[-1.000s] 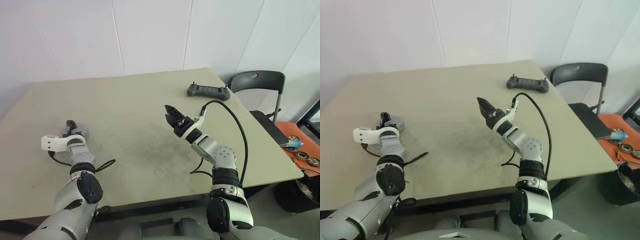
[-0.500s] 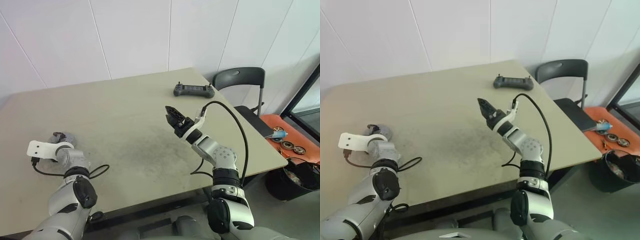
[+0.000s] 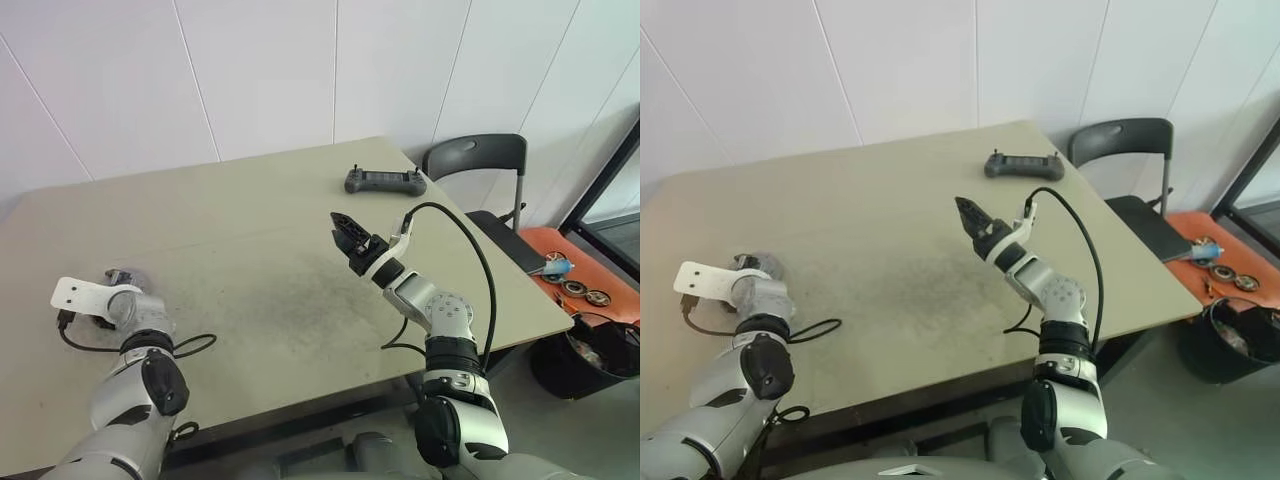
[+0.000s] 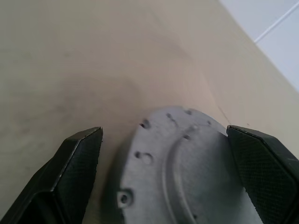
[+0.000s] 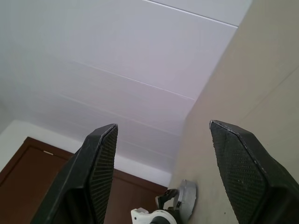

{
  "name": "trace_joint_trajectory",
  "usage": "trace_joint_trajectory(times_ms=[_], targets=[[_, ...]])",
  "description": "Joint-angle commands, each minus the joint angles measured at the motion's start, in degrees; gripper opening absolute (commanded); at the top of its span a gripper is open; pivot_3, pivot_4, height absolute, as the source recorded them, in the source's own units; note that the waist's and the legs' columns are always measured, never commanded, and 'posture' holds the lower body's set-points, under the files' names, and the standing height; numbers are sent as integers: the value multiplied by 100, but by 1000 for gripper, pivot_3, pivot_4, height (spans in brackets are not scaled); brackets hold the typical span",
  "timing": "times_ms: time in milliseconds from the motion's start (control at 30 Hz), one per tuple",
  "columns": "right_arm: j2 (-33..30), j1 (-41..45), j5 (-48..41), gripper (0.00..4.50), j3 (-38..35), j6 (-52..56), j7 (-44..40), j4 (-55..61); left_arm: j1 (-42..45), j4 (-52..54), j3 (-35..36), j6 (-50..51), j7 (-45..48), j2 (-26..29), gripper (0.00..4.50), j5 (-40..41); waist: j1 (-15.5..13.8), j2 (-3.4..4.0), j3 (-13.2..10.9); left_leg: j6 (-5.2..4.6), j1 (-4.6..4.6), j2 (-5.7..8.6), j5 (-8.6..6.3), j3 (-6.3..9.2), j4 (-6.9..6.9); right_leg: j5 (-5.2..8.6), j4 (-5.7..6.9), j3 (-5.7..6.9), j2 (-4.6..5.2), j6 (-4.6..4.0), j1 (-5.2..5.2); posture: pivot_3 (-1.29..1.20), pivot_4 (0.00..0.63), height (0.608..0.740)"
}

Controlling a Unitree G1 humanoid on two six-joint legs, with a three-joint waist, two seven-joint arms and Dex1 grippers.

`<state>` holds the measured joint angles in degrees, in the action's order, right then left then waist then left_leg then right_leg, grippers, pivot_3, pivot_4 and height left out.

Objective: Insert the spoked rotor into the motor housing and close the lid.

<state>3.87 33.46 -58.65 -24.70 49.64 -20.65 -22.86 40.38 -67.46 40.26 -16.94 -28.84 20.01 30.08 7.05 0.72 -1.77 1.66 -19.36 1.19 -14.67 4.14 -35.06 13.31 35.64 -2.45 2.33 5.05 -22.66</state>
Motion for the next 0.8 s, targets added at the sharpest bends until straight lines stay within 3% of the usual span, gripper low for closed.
trace_joint_trajectory(times_ms=[33,200,300,467,800], targets=[[30,62,-38,3293,42,-35,-70,46,-422,-565,14,623,-837,-92,4492,-111,-27,32,20,0,3,1,0,0,-1,1,-1,3,0,1,9,0,0,740],[29,60,-29,3293,43,-45,-70,42,-507,-535,-222,756,-1253,-6,4492,-444,-131,77,49,3,18,12,-1,6,-5,2,-9,13,1,-1,35,0,0,740],[25,63,-23,3293,44,-51,-70,30,-489,-396,-418,381,-845,61,4492,-680,-148,80,51,6,40,17,-2,14,-9,3,-19,18,1,-3,31,0,0,740],[16,63,-13,3293,51,-48,-76,21,-330,-332,-551,-7,-428,84,4492,-815,-201,75,47,3,0,20,-1,34,-2,1,-18,30,0,0,-5,0,0,740],[3,53,25,3293,60,-59,-99,-2,-160,-37,-1107,-961,-257,228,4492,-1558,-408,-48,-15,4,-53,-10,0,71,-4,-3,-29,35,-50,-10,-44,0,0,740]])
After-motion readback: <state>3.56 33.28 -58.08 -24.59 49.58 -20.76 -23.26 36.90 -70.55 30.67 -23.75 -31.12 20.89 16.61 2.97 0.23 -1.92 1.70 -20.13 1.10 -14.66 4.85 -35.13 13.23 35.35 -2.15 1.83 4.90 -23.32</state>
